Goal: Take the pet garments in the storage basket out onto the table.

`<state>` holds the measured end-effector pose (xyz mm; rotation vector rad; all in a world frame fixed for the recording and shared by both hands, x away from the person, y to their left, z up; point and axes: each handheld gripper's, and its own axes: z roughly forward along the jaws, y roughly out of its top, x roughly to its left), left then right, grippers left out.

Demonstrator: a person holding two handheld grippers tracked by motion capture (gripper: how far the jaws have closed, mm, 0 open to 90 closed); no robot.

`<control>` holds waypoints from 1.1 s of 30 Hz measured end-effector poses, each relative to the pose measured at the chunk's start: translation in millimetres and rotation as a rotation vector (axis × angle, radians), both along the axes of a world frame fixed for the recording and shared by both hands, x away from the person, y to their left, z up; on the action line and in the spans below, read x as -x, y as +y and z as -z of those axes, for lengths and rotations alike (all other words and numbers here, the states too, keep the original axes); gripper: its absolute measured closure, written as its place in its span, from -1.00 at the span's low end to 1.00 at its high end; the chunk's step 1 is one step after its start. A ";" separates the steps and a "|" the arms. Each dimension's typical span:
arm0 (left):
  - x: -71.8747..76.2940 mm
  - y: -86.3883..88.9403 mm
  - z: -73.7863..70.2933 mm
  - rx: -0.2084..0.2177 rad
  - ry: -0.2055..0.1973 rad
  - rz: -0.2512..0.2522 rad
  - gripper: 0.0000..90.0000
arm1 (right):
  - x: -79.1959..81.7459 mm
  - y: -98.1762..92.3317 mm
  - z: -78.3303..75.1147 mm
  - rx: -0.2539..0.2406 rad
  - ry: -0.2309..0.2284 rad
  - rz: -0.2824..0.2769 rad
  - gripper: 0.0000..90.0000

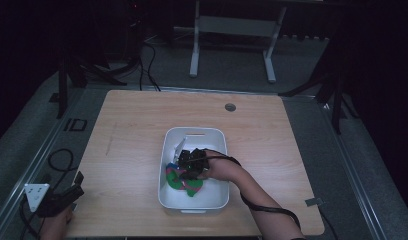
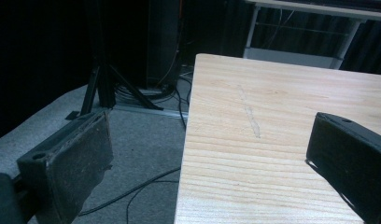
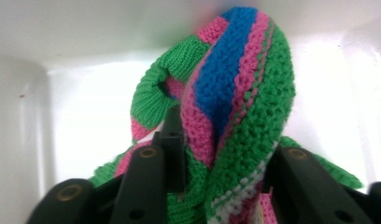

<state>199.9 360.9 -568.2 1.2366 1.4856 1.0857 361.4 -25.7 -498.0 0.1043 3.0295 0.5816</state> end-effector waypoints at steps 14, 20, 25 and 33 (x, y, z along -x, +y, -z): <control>-0.2 -0.1 0.0 -0.001 0.002 -0.001 -0.98 | 0.1 -29.6 -52.4 -0.100 -0.037 0.020 0.57; -0.3 -0.4 -0.1 -0.003 0.004 -0.002 -0.98 | 1.3 -44.4 -75.2 -0.140 -0.071 0.032 0.57; -0.4 -0.4 -0.1 -0.003 0.005 -0.004 -0.98 | 1.9 -58.0 -99.1 -0.198 -0.094 0.052 0.57; -0.4 -0.5 -0.1 -0.004 0.005 -0.005 -0.98 | 2.0 -71.1 -128.9 -0.258 -0.128 0.070 0.57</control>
